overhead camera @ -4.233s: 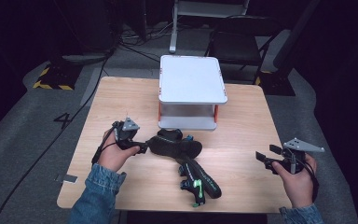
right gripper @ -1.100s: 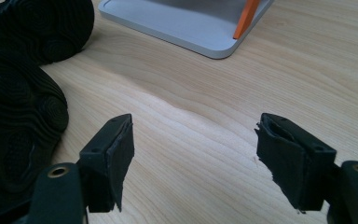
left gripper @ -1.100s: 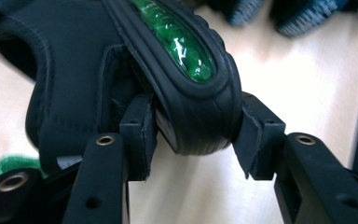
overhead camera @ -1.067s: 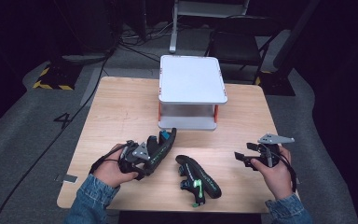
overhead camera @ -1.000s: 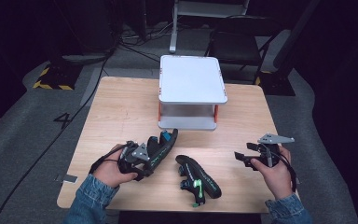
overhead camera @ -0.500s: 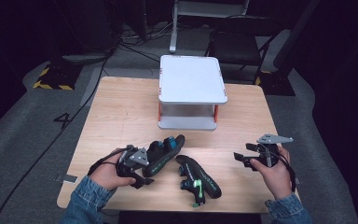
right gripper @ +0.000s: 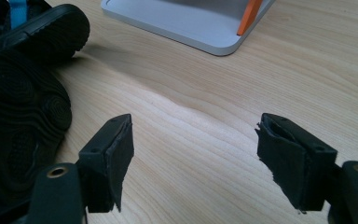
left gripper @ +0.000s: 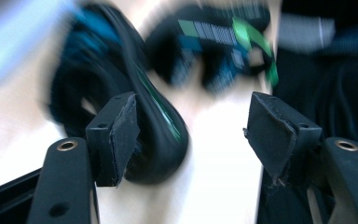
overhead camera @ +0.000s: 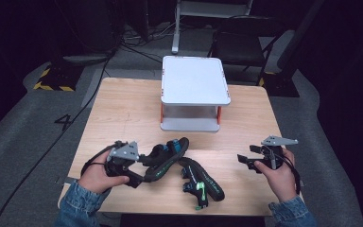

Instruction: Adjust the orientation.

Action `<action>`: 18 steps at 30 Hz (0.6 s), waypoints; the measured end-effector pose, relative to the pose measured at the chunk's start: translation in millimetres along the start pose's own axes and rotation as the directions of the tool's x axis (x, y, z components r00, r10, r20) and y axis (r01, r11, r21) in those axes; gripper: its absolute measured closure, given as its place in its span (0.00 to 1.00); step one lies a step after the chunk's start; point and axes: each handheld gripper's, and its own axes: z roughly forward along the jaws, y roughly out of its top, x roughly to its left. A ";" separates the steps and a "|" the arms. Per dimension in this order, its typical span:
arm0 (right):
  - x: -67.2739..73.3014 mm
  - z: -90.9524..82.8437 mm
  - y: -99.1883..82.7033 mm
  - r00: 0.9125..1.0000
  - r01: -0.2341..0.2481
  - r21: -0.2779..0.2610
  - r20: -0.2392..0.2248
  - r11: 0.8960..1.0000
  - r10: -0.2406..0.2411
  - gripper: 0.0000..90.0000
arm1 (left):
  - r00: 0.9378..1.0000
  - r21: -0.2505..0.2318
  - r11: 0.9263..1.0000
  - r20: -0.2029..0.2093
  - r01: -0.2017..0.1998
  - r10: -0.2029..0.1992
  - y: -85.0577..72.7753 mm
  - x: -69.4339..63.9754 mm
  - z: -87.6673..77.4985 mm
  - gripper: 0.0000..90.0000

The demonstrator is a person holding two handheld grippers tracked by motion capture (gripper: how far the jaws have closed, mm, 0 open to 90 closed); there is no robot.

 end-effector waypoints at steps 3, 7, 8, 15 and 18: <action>-0.1 1.0 -0.5 1.000 0.001 -0.002 0.003 1.000 -0.001 0.31 | 0.978 -0.087 0.991 -0.176 0.100 -0.114 -0.3 14.7 -1.8 0.36; 0.7 -0.8 -4.2 1.000 -0.006 0.005 0.009 1.000 0.006 0.31 | 0.911 -0.056 0.974 -0.344 0.220 -0.226 -6.8 35.6 20.5 0.40; 0.1 -1.9 -5.1 1.000 -0.005 0.006 0.010 1.000 0.005 0.31 | 0.911 -0.056 0.974 -0.344 0.220 -0.226 -6.8 35.6 20.5 0.40; -7.5 -12.7 -15.4 0.998 -0.036 0.001 0.043 0.999 0.036 0.31 | 0.926 0.057 0.968 -0.311 0.244 -0.215 -12.3 56.6 62.0 0.44; -10.2 -18.3 -22.2 0.997 -0.052 0.000 0.057 0.999 0.052 0.31 | 0.942 0.094 0.962 -0.248 0.256 -0.226 -11.9 63.3 76.5 0.64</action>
